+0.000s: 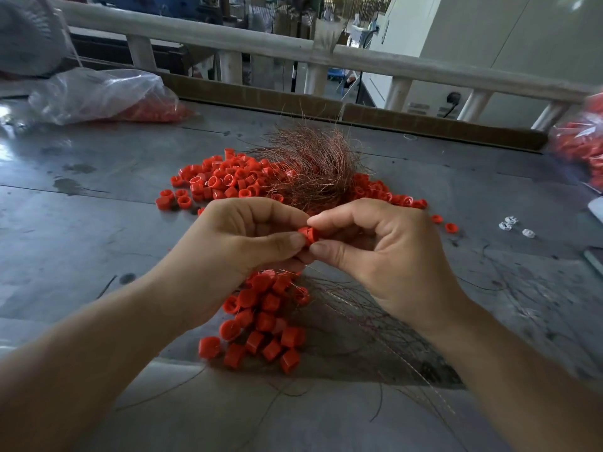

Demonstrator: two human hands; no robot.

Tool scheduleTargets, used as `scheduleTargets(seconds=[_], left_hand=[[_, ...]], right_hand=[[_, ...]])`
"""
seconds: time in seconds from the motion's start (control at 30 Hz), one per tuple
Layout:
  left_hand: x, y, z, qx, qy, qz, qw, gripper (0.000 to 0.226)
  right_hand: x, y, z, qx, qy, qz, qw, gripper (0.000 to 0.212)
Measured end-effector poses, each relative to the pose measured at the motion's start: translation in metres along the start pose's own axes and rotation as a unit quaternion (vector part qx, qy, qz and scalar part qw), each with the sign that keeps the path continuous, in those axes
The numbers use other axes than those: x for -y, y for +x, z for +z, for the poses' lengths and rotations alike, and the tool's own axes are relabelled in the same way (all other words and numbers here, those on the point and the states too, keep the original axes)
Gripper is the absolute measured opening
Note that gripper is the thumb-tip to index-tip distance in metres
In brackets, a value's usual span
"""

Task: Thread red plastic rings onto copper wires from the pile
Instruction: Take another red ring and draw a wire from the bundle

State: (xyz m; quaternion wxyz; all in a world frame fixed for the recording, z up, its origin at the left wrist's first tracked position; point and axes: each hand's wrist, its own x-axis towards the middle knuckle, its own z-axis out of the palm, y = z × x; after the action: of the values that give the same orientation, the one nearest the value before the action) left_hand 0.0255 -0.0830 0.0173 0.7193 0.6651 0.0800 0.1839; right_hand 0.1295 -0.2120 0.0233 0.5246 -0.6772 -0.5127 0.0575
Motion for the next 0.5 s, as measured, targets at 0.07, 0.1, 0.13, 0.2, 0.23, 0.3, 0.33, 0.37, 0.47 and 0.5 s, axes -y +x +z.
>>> scheduleTargets(seconds=[0.07,0.1,0.13,0.2,0.23,0.3,0.33,0.37,0.47,0.5], left_hand=[[0.0005,-0.0004,0.0004,-0.001,0.001,0.006,1.000,0.023],[0.0007,-0.0004,0.0006,-0.002,0.001,0.009,1.000,0.023],[0.0009,-0.0005,0.0009,-0.002,0.001,0.010,1.000,0.024],[0.0013,-0.0003,0.0010,0.000,0.007,0.012,1.000,0.024],[0.0015,-0.0002,0.0009,0.001,0.011,0.012,1.000,0.025],[0.0017,-0.0006,0.0007,0.002,0.015,0.013,1.000,0.026],[0.0016,-0.0007,0.0008,0.004,0.015,0.014,1.000,0.026],[0.0016,-0.0009,0.0010,0.006,0.014,0.013,1.000,0.026],[0.0015,-0.0016,0.0002,0.014,0.007,0.004,1.000,0.027],[0.0016,-0.0019,-0.0002,0.018,0.007,0.001,1.000,0.027]], right_hand=[[0.0006,-0.0009,-0.0001,-0.006,-0.013,-0.004,1.000,0.024],[0.0004,-0.0008,0.0000,-0.010,-0.020,-0.007,1.000,0.025],[0.0001,-0.0007,-0.0001,-0.015,-0.030,-0.010,0.999,0.025],[-0.0010,-0.0003,-0.0003,-0.020,-0.047,-0.015,0.999,0.022],[-0.0016,-0.0004,-0.0003,-0.021,-0.053,-0.017,0.998,0.021],[-0.0015,-0.0012,-0.0005,-0.021,-0.055,-0.019,0.998,0.020],[-0.0009,-0.0018,-0.0009,-0.020,-0.052,-0.019,0.998,0.020],[-0.0009,-0.0020,-0.0011,-0.020,-0.048,-0.020,0.998,0.020],[-0.0002,-0.0024,-0.0008,-0.017,-0.038,-0.022,0.999,0.020],[-0.0003,-0.0023,-0.0008,-0.015,-0.036,-0.023,0.999,0.020]])
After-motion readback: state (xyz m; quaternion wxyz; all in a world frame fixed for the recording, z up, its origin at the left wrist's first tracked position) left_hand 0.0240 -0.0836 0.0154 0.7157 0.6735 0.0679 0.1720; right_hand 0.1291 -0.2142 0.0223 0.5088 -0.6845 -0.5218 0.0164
